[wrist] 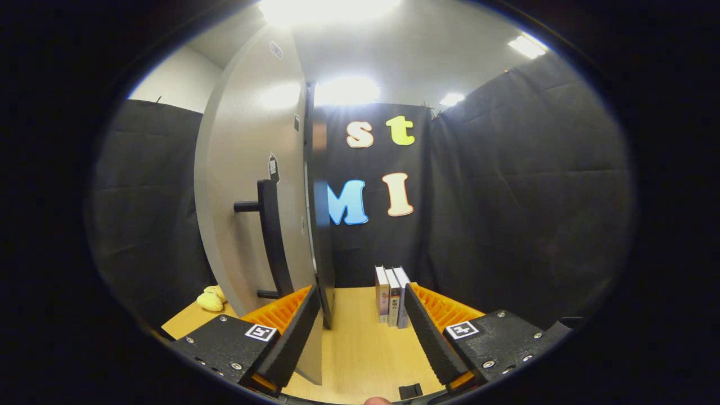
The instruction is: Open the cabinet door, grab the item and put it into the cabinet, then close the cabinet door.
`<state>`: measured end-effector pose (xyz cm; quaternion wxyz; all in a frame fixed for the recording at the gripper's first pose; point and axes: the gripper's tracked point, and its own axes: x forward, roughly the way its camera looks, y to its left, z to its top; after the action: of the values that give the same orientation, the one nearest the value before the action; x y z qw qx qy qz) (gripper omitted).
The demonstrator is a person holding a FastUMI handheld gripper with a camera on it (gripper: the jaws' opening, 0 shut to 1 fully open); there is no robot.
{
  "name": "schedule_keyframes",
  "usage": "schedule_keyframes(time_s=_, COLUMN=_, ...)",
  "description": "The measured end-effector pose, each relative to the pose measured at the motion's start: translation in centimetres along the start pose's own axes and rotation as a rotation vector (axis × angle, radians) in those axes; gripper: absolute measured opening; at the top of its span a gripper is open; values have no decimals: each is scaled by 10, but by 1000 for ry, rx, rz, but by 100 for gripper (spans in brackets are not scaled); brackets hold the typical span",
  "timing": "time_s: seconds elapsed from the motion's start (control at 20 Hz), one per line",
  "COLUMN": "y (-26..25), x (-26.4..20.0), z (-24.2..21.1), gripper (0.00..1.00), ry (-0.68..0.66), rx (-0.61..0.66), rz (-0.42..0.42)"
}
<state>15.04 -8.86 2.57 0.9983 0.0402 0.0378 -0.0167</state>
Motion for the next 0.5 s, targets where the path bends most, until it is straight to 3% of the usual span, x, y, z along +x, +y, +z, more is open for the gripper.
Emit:
schedule_keyframes(time_s=0.15, y=8, x=-1, z=1, gripper=92, ry=-15, rx=-21, rz=22)
schedule_keyframes(time_s=0.3, y=23, x=-3, z=-10, gripper=91, ry=28, rx=108, rz=35)
schedule_keyframes(time_s=0.5, y=62, x=-9, z=-7, gripper=93, ry=14, rx=61, rz=31)
